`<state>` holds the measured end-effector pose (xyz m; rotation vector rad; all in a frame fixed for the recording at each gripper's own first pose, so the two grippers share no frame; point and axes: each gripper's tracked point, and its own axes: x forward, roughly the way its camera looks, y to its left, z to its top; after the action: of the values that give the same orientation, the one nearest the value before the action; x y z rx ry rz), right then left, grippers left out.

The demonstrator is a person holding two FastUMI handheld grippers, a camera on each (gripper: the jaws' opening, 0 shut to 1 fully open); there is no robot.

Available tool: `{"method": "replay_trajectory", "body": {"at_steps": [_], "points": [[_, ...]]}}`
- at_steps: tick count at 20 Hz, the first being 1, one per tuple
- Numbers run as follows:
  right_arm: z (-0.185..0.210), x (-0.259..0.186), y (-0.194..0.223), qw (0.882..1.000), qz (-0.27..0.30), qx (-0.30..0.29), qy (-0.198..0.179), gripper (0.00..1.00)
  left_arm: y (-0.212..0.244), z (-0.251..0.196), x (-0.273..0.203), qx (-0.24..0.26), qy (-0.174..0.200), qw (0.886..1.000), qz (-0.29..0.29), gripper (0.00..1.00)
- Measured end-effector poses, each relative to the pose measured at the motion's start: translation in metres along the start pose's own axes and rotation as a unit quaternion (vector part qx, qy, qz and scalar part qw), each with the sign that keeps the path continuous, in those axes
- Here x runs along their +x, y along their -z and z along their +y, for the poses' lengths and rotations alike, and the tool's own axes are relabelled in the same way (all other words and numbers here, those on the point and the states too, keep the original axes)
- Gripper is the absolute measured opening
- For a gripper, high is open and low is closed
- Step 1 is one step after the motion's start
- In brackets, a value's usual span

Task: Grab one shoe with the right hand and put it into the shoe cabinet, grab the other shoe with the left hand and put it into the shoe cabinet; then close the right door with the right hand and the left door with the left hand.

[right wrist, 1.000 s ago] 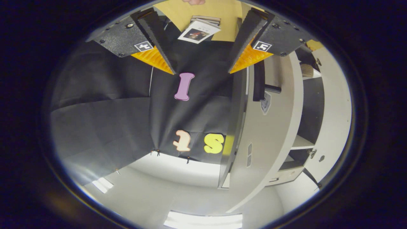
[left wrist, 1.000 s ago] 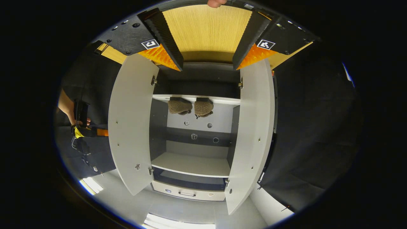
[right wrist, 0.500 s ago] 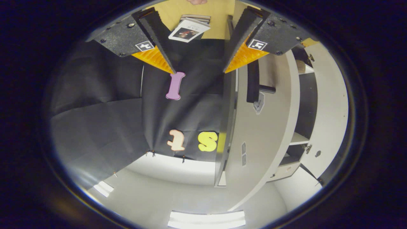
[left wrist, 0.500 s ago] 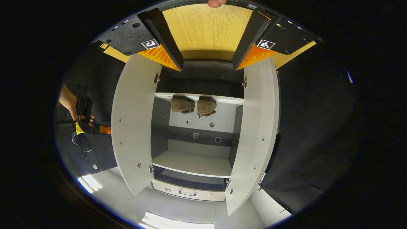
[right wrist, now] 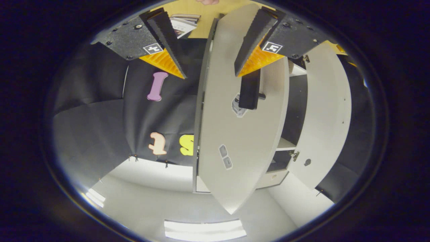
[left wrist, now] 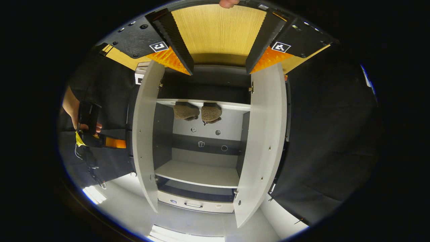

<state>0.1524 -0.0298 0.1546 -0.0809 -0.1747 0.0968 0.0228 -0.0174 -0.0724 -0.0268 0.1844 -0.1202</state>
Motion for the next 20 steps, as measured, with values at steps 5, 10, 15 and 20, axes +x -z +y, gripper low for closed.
{"method": "replay_trajectory", "body": {"at_steps": [5, 10, 15, 20], "points": [[0.053, 0.036, 0.016, 0.999, 0.009, 0.034, -0.034, 0.92, -0.002, 0.009, -0.006, 0.001, -0.016, 1.000, 0.002, 0.95], [0.067, 0.047, 0.028, 0.999, 0.009, 0.043, -0.014, 0.94, -0.014, 0.004, -0.005, -0.005, -0.012, 1.000, -0.011, 0.95], [0.066, -0.004, 0.036, 0.998, 0.013, 0.059, -0.003, 0.96, -0.028, 0.004, 0.001, -0.027, -0.008, 0.999, -0.019, 0.95], [0.054, -0.084, 0.061, 0.998, -0.005, -0.002, 0.065, 0.96, -0.043, 0.003, 0.008, -0.026, 0.005, 0.999, -0.030, 0.95]]}}
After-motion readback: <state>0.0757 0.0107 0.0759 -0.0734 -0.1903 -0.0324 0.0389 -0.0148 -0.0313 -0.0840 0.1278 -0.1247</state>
